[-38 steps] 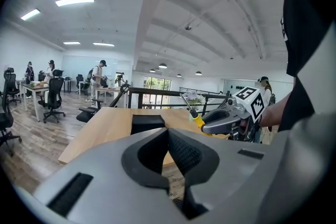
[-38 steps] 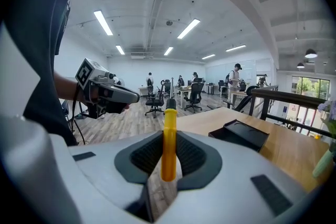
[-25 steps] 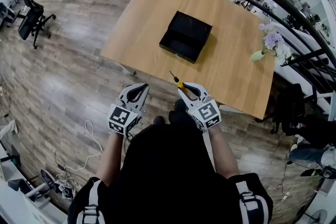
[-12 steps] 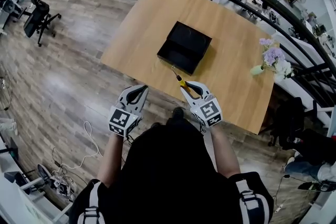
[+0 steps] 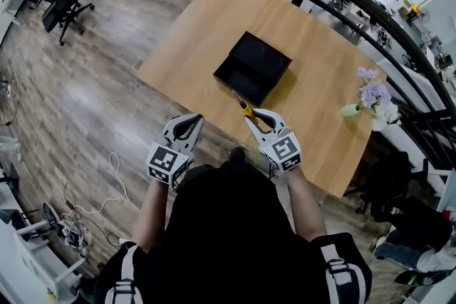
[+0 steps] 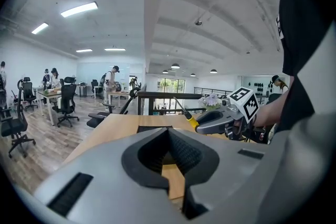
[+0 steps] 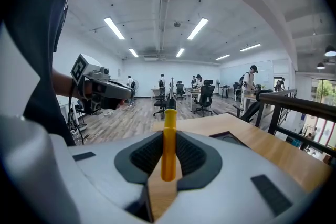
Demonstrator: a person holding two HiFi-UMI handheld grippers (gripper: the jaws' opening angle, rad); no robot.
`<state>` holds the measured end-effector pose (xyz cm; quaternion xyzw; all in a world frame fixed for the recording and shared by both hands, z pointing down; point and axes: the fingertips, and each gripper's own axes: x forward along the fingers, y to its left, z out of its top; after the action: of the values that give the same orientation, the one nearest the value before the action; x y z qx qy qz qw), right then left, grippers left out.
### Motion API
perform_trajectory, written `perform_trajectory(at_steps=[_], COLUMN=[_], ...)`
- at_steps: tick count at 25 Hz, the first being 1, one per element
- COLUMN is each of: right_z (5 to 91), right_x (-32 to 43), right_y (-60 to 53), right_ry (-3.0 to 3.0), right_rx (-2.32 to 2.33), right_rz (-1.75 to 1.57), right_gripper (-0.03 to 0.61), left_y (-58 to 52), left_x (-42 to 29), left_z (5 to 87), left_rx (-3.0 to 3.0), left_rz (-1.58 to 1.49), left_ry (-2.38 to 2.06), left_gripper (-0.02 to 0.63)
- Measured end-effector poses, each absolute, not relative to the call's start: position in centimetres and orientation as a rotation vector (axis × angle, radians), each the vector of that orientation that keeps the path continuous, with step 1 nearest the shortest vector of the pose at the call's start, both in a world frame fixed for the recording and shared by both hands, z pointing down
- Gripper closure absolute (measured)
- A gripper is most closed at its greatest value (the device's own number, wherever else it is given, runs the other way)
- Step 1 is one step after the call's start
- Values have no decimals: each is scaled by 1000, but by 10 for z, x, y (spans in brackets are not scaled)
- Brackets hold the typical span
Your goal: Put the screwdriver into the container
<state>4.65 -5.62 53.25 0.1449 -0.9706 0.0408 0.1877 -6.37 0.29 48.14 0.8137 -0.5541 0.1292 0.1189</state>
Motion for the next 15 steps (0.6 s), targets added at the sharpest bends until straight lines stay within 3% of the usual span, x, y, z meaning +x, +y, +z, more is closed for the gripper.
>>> perform_trajectory(at_steps=[15], right_z=[544], right_x=[86], right_y=[-75], right_ry=[-2716], right_rx=[423], right_rz=[124], right_gripper=[491], left_y=[-19], left_x=[-17], left_z=[487], left_rx=[2424], left_rz=[414], left_ry=[-1585], left_gripper=[591])
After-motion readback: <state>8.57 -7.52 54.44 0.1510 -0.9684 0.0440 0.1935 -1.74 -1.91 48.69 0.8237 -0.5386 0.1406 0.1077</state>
